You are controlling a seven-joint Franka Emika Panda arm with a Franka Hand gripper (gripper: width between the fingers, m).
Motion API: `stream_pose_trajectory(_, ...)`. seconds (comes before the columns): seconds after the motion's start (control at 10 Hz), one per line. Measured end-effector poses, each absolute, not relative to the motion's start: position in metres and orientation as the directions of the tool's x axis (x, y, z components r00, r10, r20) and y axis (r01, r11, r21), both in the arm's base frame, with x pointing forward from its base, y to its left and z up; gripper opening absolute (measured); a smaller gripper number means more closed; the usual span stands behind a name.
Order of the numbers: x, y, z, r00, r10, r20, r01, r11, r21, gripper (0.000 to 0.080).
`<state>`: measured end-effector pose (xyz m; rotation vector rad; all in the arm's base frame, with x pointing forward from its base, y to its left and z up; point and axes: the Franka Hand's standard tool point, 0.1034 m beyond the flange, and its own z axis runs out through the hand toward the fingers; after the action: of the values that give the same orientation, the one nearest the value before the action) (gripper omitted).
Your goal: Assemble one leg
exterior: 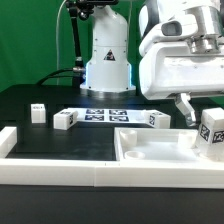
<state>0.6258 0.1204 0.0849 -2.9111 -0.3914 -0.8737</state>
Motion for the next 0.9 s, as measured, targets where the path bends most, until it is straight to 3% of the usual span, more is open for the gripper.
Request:
stream_pose_trajectory(0.5, 0.627, 0.12, 0.086, 0.805, 0.222, 0.55, 0.266, -0.964, 0.0, 0.0649)
stream_pose_trajectory(0.9, 0.636, 0.125, 0.109, 0.818, 0.24, 0.523, 0.281, -0.96, 0.002, 0.0649)
